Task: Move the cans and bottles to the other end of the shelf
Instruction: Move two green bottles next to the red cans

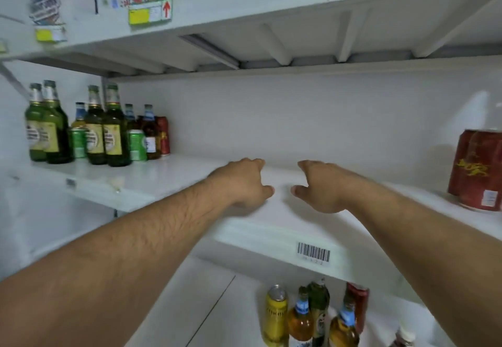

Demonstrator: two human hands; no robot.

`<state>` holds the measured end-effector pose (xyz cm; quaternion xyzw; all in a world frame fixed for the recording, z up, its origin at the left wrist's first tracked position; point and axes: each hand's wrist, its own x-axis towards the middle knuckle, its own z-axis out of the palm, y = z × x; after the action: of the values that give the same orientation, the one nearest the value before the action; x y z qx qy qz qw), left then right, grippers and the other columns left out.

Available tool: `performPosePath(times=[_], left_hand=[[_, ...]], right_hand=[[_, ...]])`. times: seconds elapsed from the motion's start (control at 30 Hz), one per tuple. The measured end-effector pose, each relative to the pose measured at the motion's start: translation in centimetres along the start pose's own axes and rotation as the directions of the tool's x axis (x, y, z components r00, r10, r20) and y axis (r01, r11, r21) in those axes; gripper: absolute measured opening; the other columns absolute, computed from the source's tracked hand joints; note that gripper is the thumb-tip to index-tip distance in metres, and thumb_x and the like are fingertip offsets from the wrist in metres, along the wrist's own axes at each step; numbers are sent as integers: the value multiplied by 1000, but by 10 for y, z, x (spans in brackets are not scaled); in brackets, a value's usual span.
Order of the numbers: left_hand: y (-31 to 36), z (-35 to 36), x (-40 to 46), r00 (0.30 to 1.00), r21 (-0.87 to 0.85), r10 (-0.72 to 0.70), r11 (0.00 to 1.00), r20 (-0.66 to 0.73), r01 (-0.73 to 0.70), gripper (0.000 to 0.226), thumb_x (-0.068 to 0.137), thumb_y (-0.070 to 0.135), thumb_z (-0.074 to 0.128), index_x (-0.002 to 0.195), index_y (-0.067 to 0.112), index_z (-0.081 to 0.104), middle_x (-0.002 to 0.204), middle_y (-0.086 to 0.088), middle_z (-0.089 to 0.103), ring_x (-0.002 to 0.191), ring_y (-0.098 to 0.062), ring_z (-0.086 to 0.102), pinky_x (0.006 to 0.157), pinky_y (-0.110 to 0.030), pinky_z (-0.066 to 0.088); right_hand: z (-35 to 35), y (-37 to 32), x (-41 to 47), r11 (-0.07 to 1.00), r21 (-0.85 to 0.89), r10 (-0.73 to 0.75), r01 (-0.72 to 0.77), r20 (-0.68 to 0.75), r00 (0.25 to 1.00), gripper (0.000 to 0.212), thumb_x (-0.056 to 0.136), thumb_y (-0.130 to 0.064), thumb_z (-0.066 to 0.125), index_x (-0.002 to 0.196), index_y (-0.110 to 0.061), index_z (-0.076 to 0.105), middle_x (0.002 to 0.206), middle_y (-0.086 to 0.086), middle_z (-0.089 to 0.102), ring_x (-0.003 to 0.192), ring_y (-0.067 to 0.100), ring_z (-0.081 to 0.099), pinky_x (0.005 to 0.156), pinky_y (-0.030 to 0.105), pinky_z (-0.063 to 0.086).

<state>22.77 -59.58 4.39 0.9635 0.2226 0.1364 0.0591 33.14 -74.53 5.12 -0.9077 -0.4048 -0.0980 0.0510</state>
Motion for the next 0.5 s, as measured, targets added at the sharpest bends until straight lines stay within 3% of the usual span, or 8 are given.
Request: performPosePath(times=[0.5], left_hand=[[-146, -44, -95, 957, 23, -283, 958, -71, 285, 78, 100, 51, 55, 165, 28, 18, 170, 3, 25, 150, -25, 37, 116, -42, 39]], right_hand=[[10, -166, 14, 973, 104, -207, 205, 2, 978, 64, 103, -48, 45, 154, -12, 30, 153, 7, 44, 135, 30, 47, 109, 42, 42]])
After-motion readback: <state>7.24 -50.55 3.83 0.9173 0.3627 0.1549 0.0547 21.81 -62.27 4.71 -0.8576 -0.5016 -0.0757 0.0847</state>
